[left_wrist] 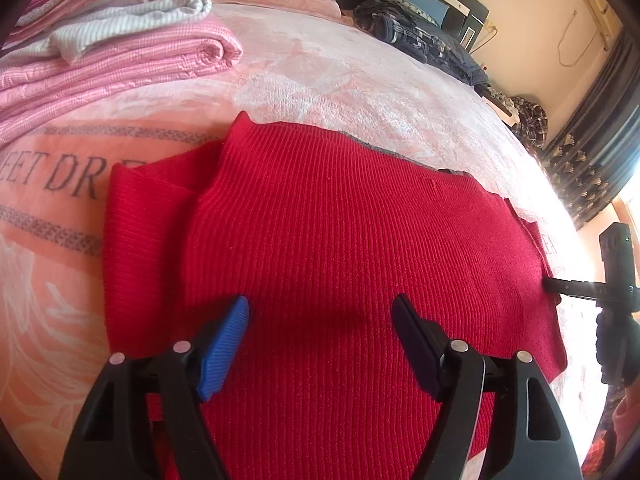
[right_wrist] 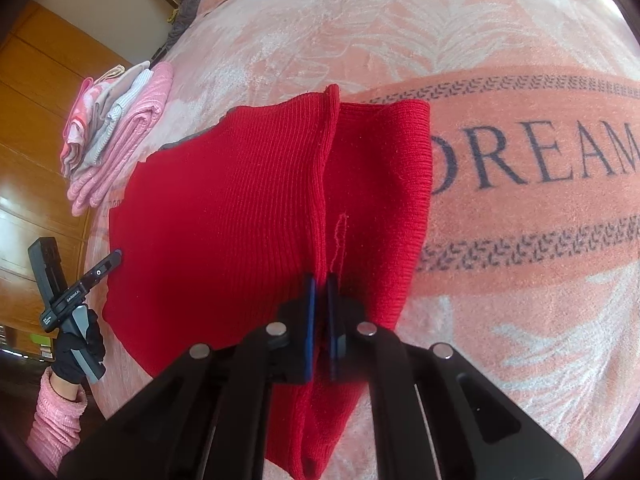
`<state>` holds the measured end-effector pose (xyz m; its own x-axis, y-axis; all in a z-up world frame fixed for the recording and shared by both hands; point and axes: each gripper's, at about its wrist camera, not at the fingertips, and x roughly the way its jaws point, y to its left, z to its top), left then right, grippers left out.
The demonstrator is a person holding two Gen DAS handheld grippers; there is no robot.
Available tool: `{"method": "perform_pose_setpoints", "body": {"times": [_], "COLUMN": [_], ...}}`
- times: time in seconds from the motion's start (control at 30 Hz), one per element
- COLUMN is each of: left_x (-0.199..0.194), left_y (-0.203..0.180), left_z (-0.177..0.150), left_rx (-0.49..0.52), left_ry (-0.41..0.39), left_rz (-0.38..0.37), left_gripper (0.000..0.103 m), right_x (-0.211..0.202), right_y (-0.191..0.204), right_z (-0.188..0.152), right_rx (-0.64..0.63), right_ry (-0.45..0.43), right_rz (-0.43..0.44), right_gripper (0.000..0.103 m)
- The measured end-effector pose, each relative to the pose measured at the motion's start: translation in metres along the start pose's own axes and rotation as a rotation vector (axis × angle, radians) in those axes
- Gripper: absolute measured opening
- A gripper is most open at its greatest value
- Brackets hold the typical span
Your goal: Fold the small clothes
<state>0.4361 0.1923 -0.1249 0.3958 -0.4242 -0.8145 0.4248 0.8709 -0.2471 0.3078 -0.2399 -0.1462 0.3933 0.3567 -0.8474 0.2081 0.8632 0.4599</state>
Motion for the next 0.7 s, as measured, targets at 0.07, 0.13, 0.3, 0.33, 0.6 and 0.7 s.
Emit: {"method": "perform_pose_setpoints", "body": {"times": [0.07, 0.13, 0.3, 0.33, 0.6, 0.7], "left_x": [0.001, 0.001, 0.003, 0.003, -0.011, -0.019], "left_y": [-0.001, -0.003, -0.005, -0.005, 0.001, 0.007], "left_z": [-0.001, -0.002, -0.003, -0.003, 0.000, 0.002], "left_rx": [0.008, 0.020, 0.025, 0.026, -0.006, -0.008], "left_ry": [-0.003, -0.006, -0.011, -0.011, -0.023, -0.040], "left_rz": [0.004, 0.012, 0.019, 0.020, -0.002, 0.013], "left_gripper": [0.075, 0.076, 0.079, 0.080, 0.081, 0.081], "right_x": [0.001, 0.001, 0.001, 0.001, -0.038, -0.043], "right_y": [0.000, 0.001, 0.000, -0.001, 0.004, -0.011], "right_z": [-0.001, -0.002, -0.002, -0.002, -0.009, -0.015], "right_rx": [-0.002, -0.004, 0.005, 0.009, 0.004, 0.054], "right_ry": [-0.001, -0.004, -0.006, -0.007, -0.053, -0.041], "right_rz": [-0.002, -0.004, 0.002, 0.005, 0.051, 0.093], "right_gripper": [0.004, 0.004, 0.003, 0.003, 0.063, 0.063]}}
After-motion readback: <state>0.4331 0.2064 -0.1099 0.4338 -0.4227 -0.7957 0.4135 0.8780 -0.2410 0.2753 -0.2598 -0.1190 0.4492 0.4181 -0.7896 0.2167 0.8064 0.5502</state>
